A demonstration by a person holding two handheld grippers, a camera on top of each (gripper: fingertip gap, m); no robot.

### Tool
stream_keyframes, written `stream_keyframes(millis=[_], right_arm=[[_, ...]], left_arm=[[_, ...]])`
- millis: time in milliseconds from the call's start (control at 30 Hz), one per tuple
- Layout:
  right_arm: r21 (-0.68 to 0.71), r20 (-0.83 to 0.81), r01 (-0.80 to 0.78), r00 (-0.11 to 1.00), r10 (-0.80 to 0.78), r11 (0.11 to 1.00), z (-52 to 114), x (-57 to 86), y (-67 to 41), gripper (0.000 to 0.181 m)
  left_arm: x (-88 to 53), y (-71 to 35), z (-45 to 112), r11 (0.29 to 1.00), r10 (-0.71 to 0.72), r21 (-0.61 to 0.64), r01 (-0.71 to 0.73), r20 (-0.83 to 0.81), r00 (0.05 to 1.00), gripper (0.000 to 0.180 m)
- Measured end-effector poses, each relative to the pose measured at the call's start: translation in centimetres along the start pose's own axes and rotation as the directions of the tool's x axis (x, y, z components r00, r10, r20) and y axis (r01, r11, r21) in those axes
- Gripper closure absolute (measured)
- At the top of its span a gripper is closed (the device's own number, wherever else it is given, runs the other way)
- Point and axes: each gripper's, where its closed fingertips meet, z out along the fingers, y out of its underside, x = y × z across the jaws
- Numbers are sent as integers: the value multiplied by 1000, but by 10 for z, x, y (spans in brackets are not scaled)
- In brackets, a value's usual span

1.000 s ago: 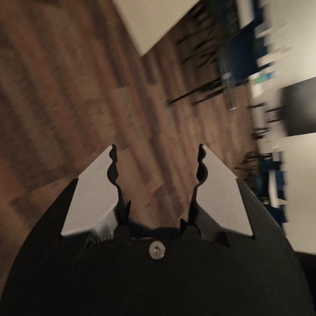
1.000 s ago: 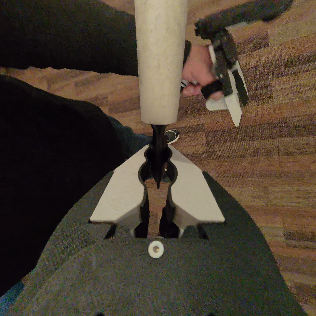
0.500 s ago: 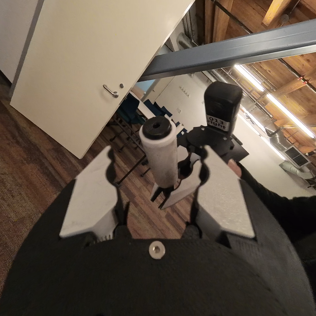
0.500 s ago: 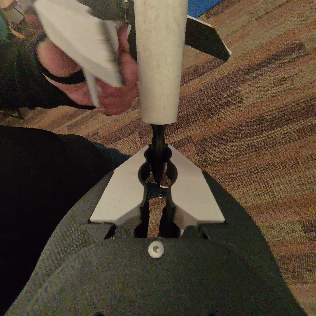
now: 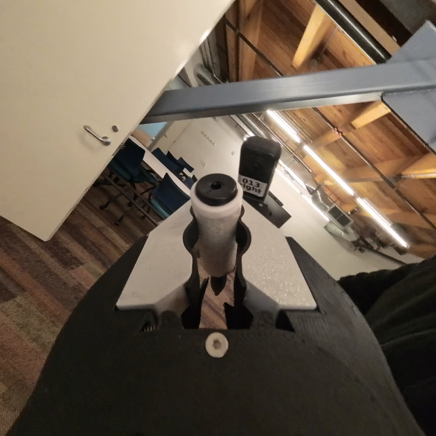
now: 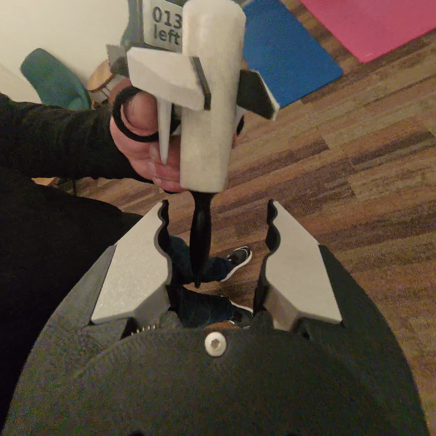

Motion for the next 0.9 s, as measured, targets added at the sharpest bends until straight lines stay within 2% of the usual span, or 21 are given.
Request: stream_keyframes(millis=[100,167,233,433,467,567,667,733,833,900], right_arm=[[26,176,-5,984,0,1000,4,-23,-8,116],[22,334,-51,942,41,998,5,-42,-10,140],[27,453,-81,890,60,996,3,-59,-15,152],[12,478,-12,878,5,1000,10,-70,-17,170],[16,454,9,891,-15,1000,11,-68,-17,181],[44,376,47,925,-60,998,14,-62,-25,181],[31,338,100,935,-104,995,18,-65,-28,181],[49,328,93,939,-104,995,17,-65,-36,181],[55,224,137,964,-146,989,22,-54,-42,179],[34,148,143,978,-146,989,25,-47,-45,135]], left_arm=[[22,1,9,1000,7,-4,-7,-104,995,154],[29,5,14,998,43,-37,-49,-133,990,154],[38,9,16,996,53,-65,-66,-175,983,154],[44,7,10,984,145,-80,-161,-170,975,155],[45,2,8,984,159,-58,-170,-162,974,155],[46,-9,-1,982,178,-27,-185,-175,968,154],[54,-9,-1,969,227,-53,-240,-183,957,154],[54,-18,-4,977,203,-28,-212,-184,962,154],[51,-26,-6,978,206,-2,-208,-144,968,154],[51,-30,-8,980,199,12,-199,-132,971,154]])
